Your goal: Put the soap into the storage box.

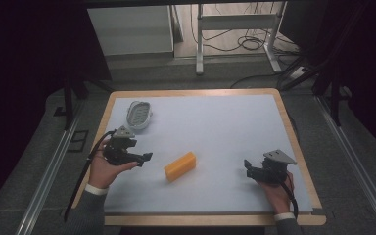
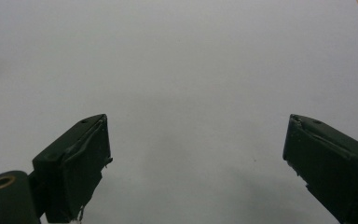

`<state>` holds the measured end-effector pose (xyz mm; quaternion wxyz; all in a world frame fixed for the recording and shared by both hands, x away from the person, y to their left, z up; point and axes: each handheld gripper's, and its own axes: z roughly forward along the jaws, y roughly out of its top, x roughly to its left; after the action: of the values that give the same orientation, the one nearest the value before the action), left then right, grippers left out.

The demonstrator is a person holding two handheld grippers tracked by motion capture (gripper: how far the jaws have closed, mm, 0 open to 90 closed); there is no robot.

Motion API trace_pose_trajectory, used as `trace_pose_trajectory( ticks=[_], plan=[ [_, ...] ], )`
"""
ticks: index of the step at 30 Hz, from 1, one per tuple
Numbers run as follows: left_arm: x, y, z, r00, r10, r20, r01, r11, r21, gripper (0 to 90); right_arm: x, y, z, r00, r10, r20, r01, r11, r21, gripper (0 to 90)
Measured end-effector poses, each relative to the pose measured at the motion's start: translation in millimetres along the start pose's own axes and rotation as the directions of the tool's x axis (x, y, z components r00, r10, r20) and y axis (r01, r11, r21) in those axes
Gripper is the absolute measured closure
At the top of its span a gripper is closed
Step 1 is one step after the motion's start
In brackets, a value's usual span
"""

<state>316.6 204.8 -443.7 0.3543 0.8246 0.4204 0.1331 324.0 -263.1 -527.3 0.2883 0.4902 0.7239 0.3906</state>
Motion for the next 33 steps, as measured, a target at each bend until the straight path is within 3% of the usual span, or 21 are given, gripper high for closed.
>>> trace_pose_trajectory(
  ticks=[14, 33],
  plan=[
    [-16.2, 13.4, 14.5, 0.9982, 0.055, 0.025, -0.056, 0.998, 0.031, 19.8, 0.3, 0.0, 0.1, 1.0, -0.001, 0.003, 0.001, 1.0, 0.001, 7.6],
    [-33.3, 27.5, 33.3, 0.9943, 0.09, 0.057, -0.094, 0.9939, 0.058, 19.6, 0.2, 0.0, 0.0, 1.0, 0.0, 0.003, 0.0, 1.0, 0.0, 7.5]
  ],
)
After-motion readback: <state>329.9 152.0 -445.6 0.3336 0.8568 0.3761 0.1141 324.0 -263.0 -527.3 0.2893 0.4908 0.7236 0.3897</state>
